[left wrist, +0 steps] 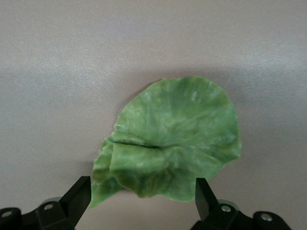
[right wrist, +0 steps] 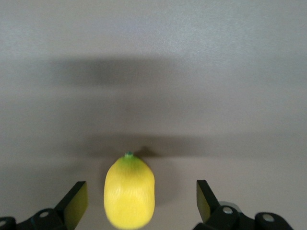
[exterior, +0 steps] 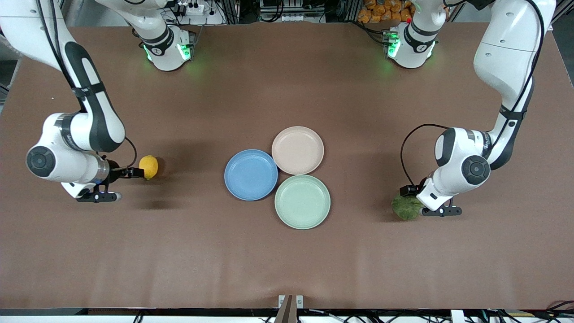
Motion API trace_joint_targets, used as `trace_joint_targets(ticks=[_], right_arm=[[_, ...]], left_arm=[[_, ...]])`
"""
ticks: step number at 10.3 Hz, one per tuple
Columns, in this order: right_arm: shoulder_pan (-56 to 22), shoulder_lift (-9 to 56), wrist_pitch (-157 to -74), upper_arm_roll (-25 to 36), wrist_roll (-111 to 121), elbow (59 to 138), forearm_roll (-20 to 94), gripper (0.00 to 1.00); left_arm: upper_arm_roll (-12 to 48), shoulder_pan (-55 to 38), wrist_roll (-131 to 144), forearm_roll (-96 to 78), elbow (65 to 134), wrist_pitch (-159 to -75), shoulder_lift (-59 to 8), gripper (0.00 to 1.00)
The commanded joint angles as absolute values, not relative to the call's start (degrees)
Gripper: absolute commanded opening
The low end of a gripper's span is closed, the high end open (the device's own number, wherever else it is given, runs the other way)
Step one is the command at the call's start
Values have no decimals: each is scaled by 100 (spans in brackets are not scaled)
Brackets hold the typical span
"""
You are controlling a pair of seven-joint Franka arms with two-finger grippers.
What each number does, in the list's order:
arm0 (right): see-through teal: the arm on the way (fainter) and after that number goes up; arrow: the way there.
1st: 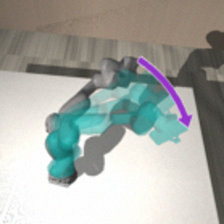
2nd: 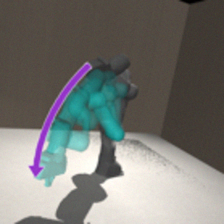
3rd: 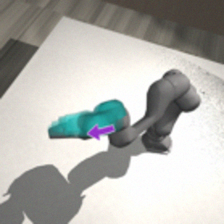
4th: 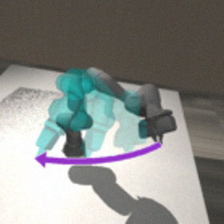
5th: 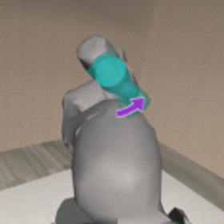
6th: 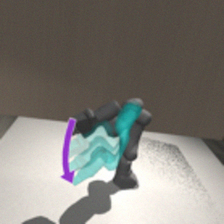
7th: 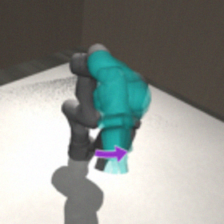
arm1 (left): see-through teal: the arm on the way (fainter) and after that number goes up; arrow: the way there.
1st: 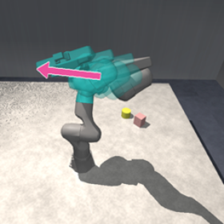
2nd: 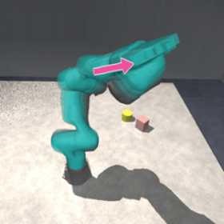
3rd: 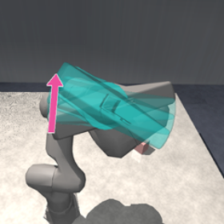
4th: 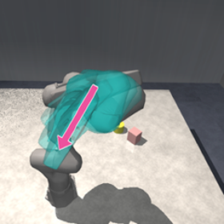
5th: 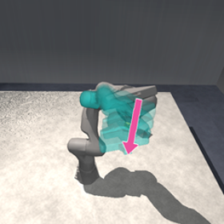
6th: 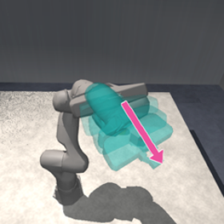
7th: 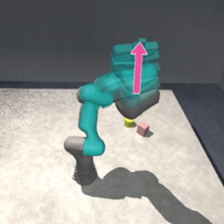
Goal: Place lemon and lettuce in plates
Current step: 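Grasp the lemon with the right gripper while the left gripper grasps lettuce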
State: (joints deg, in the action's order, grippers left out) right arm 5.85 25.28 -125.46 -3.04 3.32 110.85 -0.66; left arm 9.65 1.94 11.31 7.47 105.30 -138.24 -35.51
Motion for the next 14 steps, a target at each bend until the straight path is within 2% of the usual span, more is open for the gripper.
trace_joint_targets(ticks=[1,2,3,4,5,7,10,11,12,13,14], right_arm=[[668,2583,-12709,-378,431,11294,-97,100],[642,2636,-12735,-387,431,11337,-97,100],[650,2689,-12735,-387,431,11373,-88,100],[659,2750,-12744,-395,448,11373,-88,100],[650,2751,-12744,-396,448,11364,-44,100],[633,2821,-12744,-396,570,11373,464,100],[607,2848,-12762,-396,580,11504,475,100],[624,2830,-12901,-387,597,11618,466,91],[624,2839,-12937,-387,615,11663,466,52],[624,2813,-12894,-387,624,11654,466,21],[624,2769,-12867,-395,624,11646,466,0]], left_arm=[[932,202,1081,967,10494,-13974,-3612,67],[923,176,1081,967,10477,-13975,-3638,44],[923,176,1081,967,10459,-13975,-3656,31],[923,167,1081,967,10450,-13975,-3700,7],[932,167,1090,958,10450,-13975,-3709,0],[932,193,1081,967,10441,-13975,-3683,0],[1001,141,1343,958,10336,-13904,-3464,0],[1037,36,1519,958,10258,-13817,-3393,0],[1046,-182,1764,897,10170,-13686,-3306,0],[1046,-367,2115,888,10047,-13406,-3270,0],[1046,-613,2544,888,9959,-13151,-3209,0]])
